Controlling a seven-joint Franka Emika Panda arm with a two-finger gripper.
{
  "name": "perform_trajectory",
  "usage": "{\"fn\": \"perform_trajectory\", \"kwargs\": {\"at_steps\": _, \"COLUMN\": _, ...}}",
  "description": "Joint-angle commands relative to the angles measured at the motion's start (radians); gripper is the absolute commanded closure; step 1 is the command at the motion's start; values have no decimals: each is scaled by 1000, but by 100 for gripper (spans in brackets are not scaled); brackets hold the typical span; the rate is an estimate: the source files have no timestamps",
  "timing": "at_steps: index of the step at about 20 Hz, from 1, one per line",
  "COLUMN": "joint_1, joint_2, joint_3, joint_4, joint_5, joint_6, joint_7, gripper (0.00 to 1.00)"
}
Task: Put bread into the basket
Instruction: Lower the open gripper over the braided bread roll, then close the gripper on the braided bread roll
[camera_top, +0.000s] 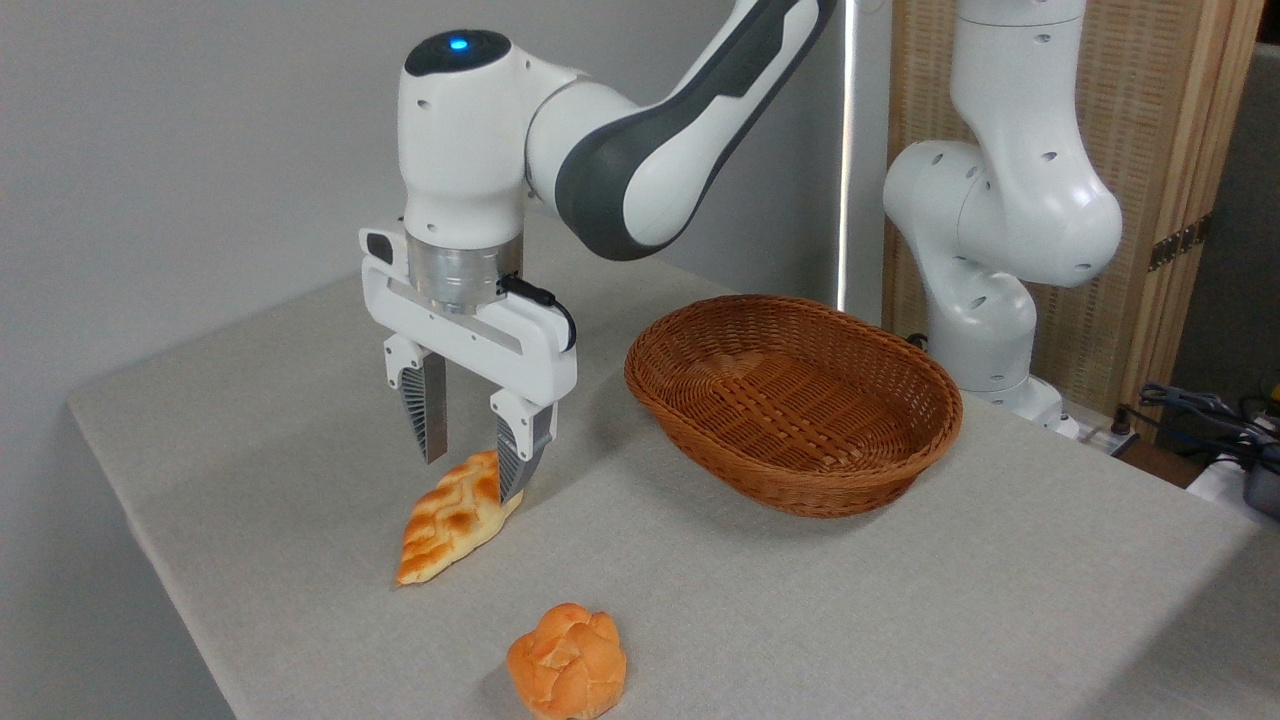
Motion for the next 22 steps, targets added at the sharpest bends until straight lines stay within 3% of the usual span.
{"fn": "perform_trajectory", "kwargs": {"at_steps": 1, "joint_1": -5, "joint_2": 20, "joint_3": -14, "joint_4": -12, "joint_5": -8, "joint_6": 47, "joint_7": -36, "gripper": 0}}
{"fn": "perform_trajectory", "kwargs": {"at_steps": 9, "joint_1": -5, "joint_2": 35, "joint_3": -29, "joint_4": -25, "joint_5": -5, "joint_6": 61, "joint_7": -34, "gripper": 0}}
{"fn": "perform_trajectory", "kwargs": {"at_steps": 12, "joint_1": -5, "joint_2": 40, "joint_3": -31, "joint_4": -31, "joint_5": 30, "joint_6": 61, "joint_7": -36, "gripper": 0}}
{"fn": "perform_trajectory", "kwargs": {"at_steps": 17, "joint_1": -5, "joint_2": 41, "joint_3": -31, "joint_4": -48, "joint_5": 32, "joint_6": 81, "joint_7": -36, "gripper": 2}}
{"fn": "perform_trajectory", "kwargs": {"at_steps": 18, "joint_1": -5, "joint_2": 41, "joint_3": -32, "joint_4": -51, "joint_5": 32, "joint_6": 86, "joint_7": -36, "gripper": 9}}
{"fn": "perform_trajectory", "kwargs": {"at_steps": 21, "joint_1": -5, "joint_2": 44, "joint_3": -32, "joint_4": -51, "joint_5": 47, "joint_6": 86, "joint_7": -32, "gripper": 47}}
{"fn": "perform_trajectory", "kwargs": {"at_steps": 22, "joint_1": -5, "joint_2": 47, "joint_3": -32, "joint_4": -52, "joint_5": 58, "joint_6": 86, "joint_7": -32, "gripper": 54}}
